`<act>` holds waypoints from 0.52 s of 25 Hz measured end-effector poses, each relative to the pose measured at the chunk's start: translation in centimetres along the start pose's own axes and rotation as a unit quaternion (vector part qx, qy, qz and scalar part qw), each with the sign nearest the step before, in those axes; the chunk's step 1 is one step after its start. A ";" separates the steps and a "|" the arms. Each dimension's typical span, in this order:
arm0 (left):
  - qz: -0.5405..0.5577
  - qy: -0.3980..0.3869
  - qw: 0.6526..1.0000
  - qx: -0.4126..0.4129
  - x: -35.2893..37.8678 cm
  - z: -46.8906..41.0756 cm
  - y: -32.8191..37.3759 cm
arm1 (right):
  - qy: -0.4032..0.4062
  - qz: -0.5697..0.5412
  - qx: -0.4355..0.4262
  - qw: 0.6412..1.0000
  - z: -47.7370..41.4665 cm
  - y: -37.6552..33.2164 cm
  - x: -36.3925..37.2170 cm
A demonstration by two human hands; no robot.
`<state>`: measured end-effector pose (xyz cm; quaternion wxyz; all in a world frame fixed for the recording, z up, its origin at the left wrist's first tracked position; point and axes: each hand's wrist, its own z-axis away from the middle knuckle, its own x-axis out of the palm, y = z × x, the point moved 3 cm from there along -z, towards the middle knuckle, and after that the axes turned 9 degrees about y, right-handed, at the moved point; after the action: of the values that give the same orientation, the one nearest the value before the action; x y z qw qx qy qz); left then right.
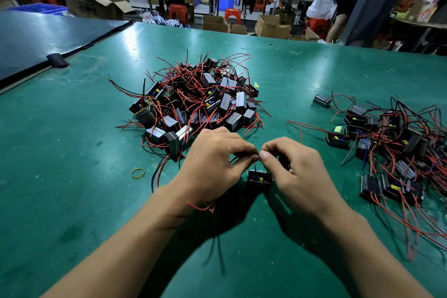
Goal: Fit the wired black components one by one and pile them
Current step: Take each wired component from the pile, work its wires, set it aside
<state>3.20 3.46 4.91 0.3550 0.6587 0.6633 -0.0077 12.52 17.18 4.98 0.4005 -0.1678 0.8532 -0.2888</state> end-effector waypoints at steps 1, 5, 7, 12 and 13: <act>-0.022 0.003 1.000 0.010 -0.1 0.0 0.2 | -0.003 -0.019 0.030 0.999 -0.1 0.0 0.0; -0.073 0.006 0.996 0.045 -0.1 0.1 0.7 | -0.049 -0.045 0.147 0.987 -0.5 0.1 -0.3; -0.093 0.017 0.993 0.070 -0.2 0.0 0.8 | -0.081 -0.114 0.231 0.963 -0.3 0.2 -0.1; -0.160 0.044 0.976 0.138 0.0 0.1 1.0 | -0.091 -0.339 0.376 0.857 0.1 -0.2 0.5; -0.149 0.045 0.981 0.119 0.0 0.1 0.8 | -0.084 -0.350 0.388 0.849 0.1 -0.1 0.5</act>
<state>3.98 3.55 5.19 0.2388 0.5900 0.7634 -0.1099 12.24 16.84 4.67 0.3751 -0.3100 0.5199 -0.7020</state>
